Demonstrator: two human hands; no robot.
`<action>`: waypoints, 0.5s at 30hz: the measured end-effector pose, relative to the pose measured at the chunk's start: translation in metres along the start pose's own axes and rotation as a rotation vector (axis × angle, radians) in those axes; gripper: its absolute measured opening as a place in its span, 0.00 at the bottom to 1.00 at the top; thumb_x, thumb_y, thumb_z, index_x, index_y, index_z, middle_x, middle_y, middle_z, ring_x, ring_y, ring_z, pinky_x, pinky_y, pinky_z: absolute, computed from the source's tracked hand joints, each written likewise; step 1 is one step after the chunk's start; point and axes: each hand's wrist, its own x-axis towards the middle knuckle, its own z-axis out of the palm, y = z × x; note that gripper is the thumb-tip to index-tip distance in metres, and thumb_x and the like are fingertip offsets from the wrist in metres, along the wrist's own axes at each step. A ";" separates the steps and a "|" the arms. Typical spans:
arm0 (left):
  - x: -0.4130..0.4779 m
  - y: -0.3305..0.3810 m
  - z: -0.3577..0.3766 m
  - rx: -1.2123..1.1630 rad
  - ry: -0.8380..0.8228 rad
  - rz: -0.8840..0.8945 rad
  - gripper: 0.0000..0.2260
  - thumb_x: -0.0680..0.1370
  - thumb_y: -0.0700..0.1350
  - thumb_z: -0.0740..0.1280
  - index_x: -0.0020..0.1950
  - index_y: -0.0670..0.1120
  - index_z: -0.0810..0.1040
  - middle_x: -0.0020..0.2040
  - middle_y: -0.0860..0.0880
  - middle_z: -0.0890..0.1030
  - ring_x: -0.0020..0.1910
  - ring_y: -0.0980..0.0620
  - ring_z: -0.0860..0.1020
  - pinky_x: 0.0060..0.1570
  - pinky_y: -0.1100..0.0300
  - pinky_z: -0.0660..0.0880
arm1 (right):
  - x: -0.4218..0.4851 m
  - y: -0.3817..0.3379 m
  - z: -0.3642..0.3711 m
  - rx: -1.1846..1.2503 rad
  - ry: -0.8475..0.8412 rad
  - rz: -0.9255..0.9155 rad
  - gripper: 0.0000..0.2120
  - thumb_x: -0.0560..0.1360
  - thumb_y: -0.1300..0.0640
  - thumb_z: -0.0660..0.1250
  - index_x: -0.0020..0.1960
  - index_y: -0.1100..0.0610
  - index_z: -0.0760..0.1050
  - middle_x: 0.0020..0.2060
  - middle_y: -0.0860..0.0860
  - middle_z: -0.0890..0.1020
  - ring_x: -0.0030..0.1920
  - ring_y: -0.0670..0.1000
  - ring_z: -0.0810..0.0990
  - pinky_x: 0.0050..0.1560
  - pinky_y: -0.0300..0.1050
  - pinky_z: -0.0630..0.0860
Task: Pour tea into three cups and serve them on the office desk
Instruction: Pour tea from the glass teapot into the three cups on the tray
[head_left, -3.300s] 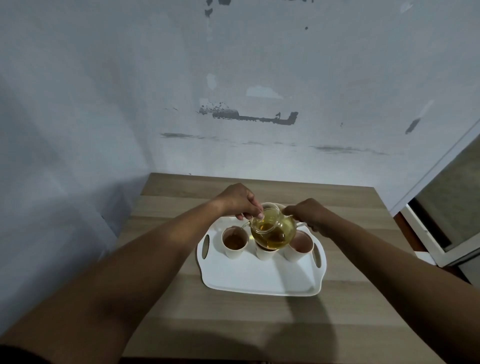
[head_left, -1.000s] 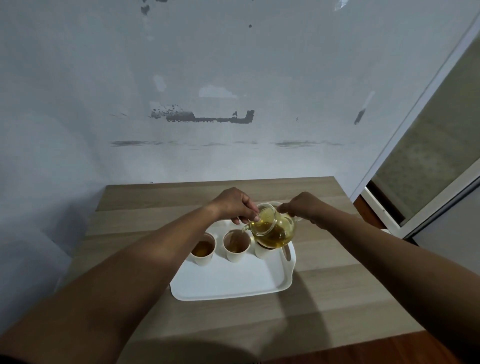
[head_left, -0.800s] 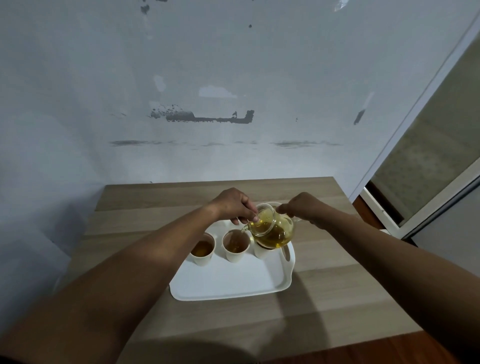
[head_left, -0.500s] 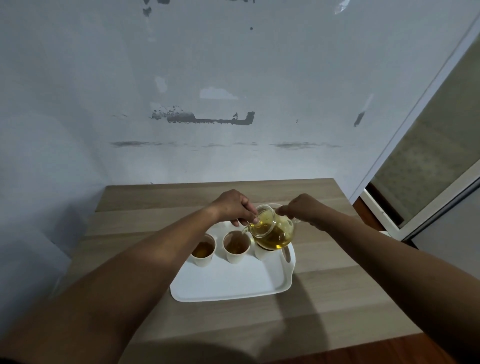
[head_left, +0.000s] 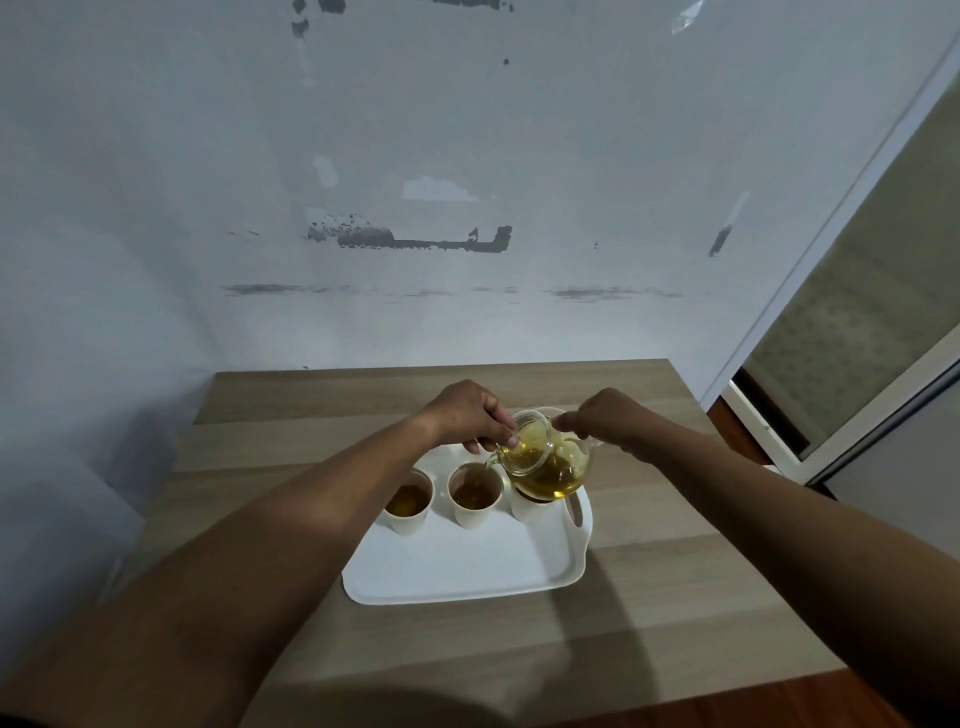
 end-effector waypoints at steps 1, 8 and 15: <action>0.000 0.000 0.000 0.000 0.000 0.001 0.09 0.70 0.40 0.78 0.48 0.43 0.85 0.43 0.46 0.86 0.36 0.56 0.82 0.32 0.64 0.78 | -0.001 0.000 0.000 -0.002 0.000 -0.002 0.16 0.74 0.52 0.73 0.33 0.60 0.77 0.33 0.52 0.79 0.36 0.48 0.75 0.38 0.43 0.70; -0.001 0.001 0.000 0.003 -0.005 0.002 0.08 0.70 0.40 0.78 0.47 0.44 0.85 0.45 0.43 0.87 0.36 0.55 0.82 0.31 0.64 0.77 | -0.004 -0.001 -0.001 0.008 0.002 -0.008 0.16 0.74 0.53 0.73 0.32 0.60 0.76 0.33 0.52 0.78 0.35 0.48 0.73 0.35 0.41 0.68; -0.001 0.002 0.000 0.006 -0.004 -0.004 0.10 0.70 0.40 0.78 0.50 0.41 0.85 0.45 0.43 0.87 0.37 0.54 0.82 0.31 0.64 0.77 | -0.004 0.001 -0.001 0.021 0.002 -0.004 0.15 0.73 0.53 0.73 0.33 0.60 0.77 0.34 0.52 0.79 0.36 0.49 0.75 0.37 0.43 0.70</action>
